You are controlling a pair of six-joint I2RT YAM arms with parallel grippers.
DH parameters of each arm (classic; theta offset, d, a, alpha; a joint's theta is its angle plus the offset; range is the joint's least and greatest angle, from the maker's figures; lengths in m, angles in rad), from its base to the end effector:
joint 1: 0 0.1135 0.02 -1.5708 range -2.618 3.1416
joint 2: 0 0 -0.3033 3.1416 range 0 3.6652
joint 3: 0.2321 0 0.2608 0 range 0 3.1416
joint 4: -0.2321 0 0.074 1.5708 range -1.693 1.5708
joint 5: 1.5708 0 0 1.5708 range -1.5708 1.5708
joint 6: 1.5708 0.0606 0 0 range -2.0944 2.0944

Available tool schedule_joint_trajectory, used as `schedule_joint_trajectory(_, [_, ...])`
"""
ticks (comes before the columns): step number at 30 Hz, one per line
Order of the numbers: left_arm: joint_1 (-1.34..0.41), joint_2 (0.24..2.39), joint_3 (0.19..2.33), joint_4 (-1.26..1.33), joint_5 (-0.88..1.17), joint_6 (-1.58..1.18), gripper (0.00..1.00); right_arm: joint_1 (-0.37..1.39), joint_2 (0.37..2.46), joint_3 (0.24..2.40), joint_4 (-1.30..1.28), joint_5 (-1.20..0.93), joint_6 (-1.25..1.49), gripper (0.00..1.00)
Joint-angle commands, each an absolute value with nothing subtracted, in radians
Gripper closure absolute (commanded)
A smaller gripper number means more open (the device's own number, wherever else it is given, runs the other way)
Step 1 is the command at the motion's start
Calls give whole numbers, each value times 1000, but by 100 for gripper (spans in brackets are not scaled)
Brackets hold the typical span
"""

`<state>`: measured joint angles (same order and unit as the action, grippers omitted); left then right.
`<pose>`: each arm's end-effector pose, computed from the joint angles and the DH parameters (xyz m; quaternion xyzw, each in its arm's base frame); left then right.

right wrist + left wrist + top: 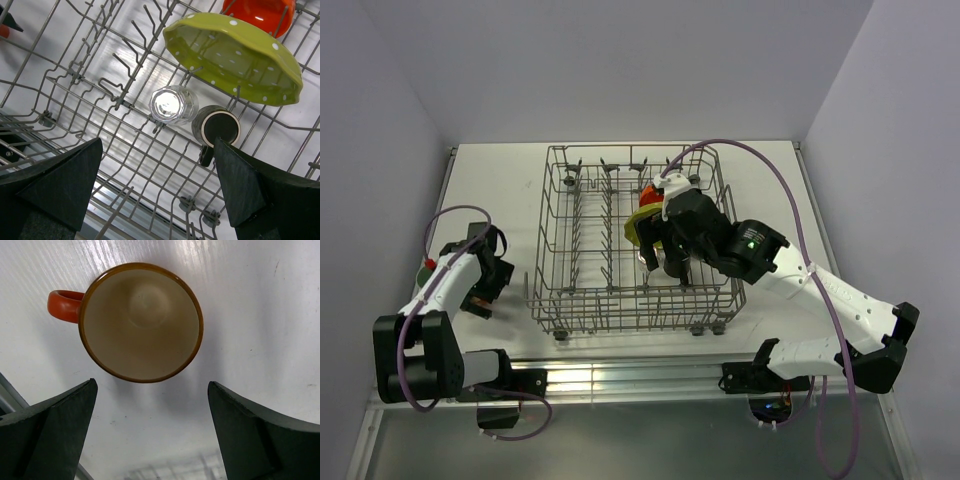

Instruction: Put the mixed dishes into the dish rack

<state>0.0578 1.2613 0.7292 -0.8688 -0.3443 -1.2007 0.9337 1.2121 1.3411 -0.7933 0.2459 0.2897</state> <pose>0.1974 0.0319 0.1962 -0.5895 0.7851 0.0984 0.1626 0.1677 0.2019 0.4078 -0.2314 0.8634 0.1593 0.4191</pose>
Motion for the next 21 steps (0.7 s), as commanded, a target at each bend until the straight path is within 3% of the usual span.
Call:
schedule_joint_trajectory(1, [61,1273,769,-845,-374,-1207,1,940,1209,1367,-784,256,276,0])
schedule_joint_trajectory(21, [110,1333,862,-845,-368,-1161,1,939,1267,1407,-793,258,275,1])
